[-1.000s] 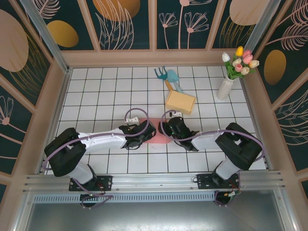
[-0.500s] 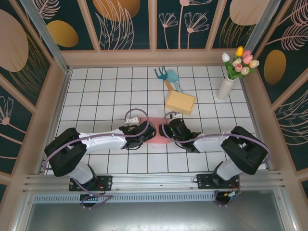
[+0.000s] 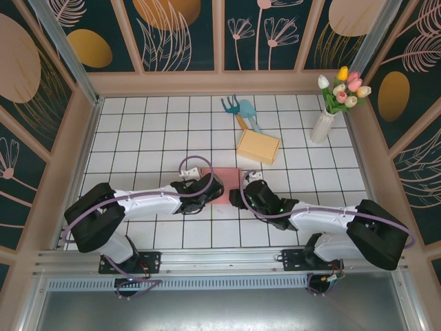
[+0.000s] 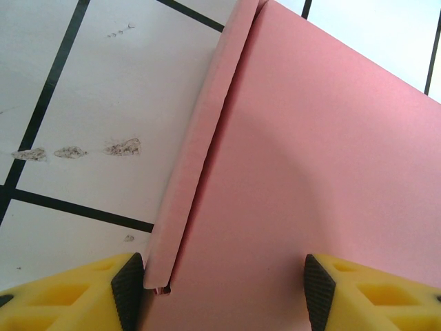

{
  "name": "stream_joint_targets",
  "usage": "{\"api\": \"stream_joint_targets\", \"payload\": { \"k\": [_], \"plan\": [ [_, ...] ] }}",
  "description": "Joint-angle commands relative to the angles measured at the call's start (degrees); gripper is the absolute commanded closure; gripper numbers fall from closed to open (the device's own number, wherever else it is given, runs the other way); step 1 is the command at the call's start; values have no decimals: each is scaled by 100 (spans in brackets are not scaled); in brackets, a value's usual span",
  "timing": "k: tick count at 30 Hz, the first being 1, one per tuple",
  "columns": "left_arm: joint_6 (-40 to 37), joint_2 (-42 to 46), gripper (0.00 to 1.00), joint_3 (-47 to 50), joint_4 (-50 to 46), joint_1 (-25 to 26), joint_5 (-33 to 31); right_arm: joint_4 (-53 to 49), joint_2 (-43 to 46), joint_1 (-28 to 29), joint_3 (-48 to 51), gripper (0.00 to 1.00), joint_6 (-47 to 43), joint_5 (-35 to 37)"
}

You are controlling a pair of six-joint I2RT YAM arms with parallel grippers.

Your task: Fold the paper box

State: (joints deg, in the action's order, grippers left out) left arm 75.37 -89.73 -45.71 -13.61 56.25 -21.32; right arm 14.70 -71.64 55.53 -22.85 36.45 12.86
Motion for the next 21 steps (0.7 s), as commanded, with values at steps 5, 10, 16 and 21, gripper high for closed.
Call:
{"api": "stream_joint_targets", "payload": {
  "k": [5, 10, 16, 21],
  "plan": [
    [120, -124, 37, 133, -177, -4, -12, 87, -206, 175, 175, 43, 291, -64],
    [123, -91, 37, 142, -204, -5, -65, 308, -306, 314, 227, 46, 492, -166],
    [140, -88, 37, 158, -229, -3, -140, 367, -444, 354, 167, 51, 507, -182],
    [138, -114, 37, 159, -257, -1, -202, 349, -421, 389, 195, 55, 486, -17]
  ]
}}
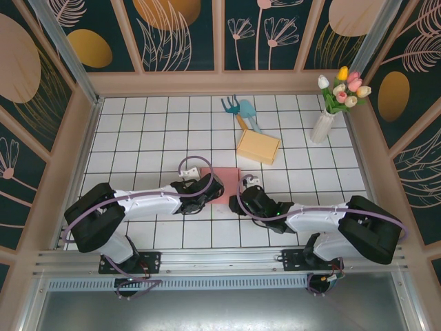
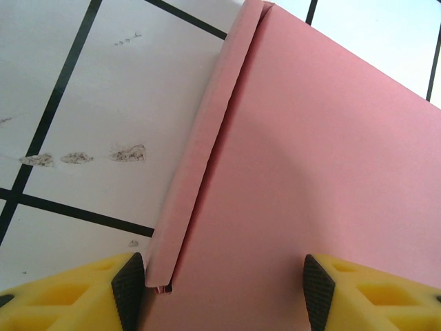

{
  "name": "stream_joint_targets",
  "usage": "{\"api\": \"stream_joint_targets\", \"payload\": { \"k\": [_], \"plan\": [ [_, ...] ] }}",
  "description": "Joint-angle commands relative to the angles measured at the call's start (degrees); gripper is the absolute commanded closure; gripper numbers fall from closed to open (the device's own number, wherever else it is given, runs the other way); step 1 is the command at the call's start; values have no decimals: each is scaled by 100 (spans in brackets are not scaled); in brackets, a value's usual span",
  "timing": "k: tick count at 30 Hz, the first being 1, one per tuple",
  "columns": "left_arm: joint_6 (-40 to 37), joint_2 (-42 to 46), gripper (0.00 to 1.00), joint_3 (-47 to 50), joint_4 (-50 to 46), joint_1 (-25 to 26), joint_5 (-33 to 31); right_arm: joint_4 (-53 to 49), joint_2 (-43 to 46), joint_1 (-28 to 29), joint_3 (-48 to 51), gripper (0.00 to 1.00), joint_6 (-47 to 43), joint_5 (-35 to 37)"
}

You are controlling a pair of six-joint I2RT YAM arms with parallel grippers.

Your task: Fold the paper box

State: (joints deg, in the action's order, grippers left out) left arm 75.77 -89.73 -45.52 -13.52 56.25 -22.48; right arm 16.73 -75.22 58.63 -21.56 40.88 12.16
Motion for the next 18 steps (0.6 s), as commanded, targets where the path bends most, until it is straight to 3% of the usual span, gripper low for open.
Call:
{"api": "stream_joint_targets", "payload": {
  "k": [1, 18],
  "plan": [
    [104, -114, 37, 146, -266, -6, -82, 161, -54, 81, 85, 55, 30, 59],
    [119, -238, 37, 139, -265, -4, -176, 537, 319, 97, 328, 62, -47, -310]
  ]
}}
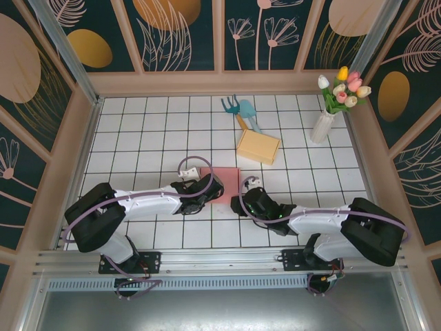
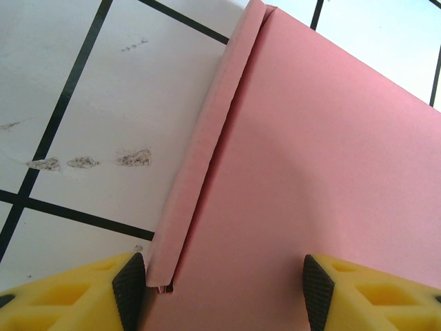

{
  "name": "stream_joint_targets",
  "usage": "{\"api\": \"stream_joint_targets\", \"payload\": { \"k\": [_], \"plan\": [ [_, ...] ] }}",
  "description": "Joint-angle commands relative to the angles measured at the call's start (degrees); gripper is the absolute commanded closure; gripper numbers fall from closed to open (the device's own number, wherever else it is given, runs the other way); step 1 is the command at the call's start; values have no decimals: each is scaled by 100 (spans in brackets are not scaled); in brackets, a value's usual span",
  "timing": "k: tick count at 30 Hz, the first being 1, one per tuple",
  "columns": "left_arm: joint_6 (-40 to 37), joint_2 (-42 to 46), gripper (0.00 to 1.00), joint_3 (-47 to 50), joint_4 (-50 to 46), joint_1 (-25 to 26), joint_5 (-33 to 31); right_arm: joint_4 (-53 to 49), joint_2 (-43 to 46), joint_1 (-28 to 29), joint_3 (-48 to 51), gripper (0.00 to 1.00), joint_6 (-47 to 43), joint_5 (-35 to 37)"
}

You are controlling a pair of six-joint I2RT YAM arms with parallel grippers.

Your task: Fold the paper box

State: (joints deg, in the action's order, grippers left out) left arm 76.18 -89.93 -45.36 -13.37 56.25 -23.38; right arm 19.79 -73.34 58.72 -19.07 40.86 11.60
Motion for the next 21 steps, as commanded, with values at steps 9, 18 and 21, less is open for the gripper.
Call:
{"api": "stream_joint_targets", "payload": {
  "k": [9, 18, 21],
  "plan": [
    [72, -203, 37, 97, -342, -10, -132, 455, 225, 84, 79, 62, -129, -597],
    [90, -216, 38, 233, -231, -15, -125, 721, -40, -18, 246, 62, -641, -430],
    [98, -235, 38, 298, -170, -9, -126, 984, -75, -26, 391, 62, -725, -426]
  ]
}}
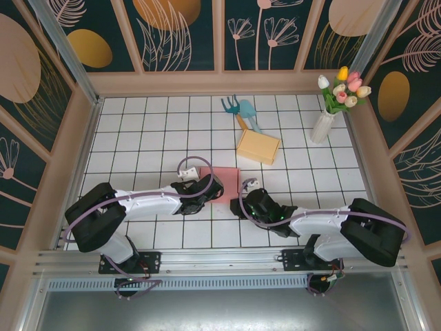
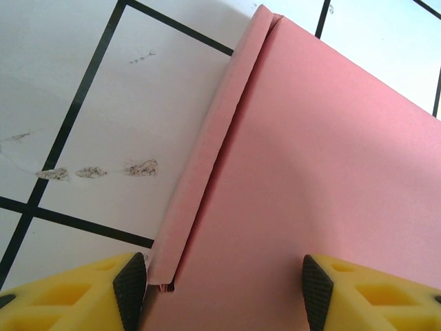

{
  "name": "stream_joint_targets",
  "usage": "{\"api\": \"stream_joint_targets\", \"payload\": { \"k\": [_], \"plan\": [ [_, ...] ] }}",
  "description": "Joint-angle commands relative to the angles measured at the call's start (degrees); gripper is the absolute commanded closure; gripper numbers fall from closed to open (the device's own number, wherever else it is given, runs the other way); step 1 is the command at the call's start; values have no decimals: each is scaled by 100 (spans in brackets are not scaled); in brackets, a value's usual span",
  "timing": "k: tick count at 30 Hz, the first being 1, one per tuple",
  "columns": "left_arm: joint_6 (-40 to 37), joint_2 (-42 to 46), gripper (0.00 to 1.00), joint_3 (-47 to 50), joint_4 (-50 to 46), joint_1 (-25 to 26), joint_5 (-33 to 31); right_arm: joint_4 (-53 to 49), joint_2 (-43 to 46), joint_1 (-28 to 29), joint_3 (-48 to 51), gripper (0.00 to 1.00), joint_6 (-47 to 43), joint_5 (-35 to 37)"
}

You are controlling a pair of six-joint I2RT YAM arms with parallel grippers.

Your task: Fold the paper box

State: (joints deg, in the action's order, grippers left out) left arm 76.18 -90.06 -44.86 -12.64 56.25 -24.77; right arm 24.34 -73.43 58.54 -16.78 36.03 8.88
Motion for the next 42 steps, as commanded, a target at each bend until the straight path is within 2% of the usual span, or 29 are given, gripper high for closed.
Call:
{"api": "stream_joint_targets", "payload": {
  "k": [1, 11, 19, 24, 27, 29, 31, 39, 42],
  "plan": [
    [106, -235, 38, 269, -217, -11, 14, 615, -61, -10, 198, 62, -277, -173],
    [134, -389, 39, 346, -115, -10, -51, 1052, 91, -71, 405, 63, -369, -630],
    [127, -398, 39, 396, -133, -9, -146, 1152, 266, -183, 586, 63, -652, -478],
    [100, -387, 39, 462, -97, -9, -173, 1716, 254, -433, 917, 64, -764, -751],
    [91, -365, 39, 461, -98, -10, -180, 1722, 281, -475, 918, 64, -777, -775],
    [93, -363, 39, 461, -107, -14, -195, 1546, 332, -475, 850, 60, -744, -757],
    [99, -371, 39, 448, -124, -11, -212, 1170, 475, -467, 736, 51, -666, -521],
    [94, -390, 39, 418, -172, -9, -276, -512, 1583, -462, 455, 46, -256, 332],
    [97, -359, 39, 391, -199, -9, -292, -894, 1653, -538, 241, 39, -369, 506]
  ]
}}
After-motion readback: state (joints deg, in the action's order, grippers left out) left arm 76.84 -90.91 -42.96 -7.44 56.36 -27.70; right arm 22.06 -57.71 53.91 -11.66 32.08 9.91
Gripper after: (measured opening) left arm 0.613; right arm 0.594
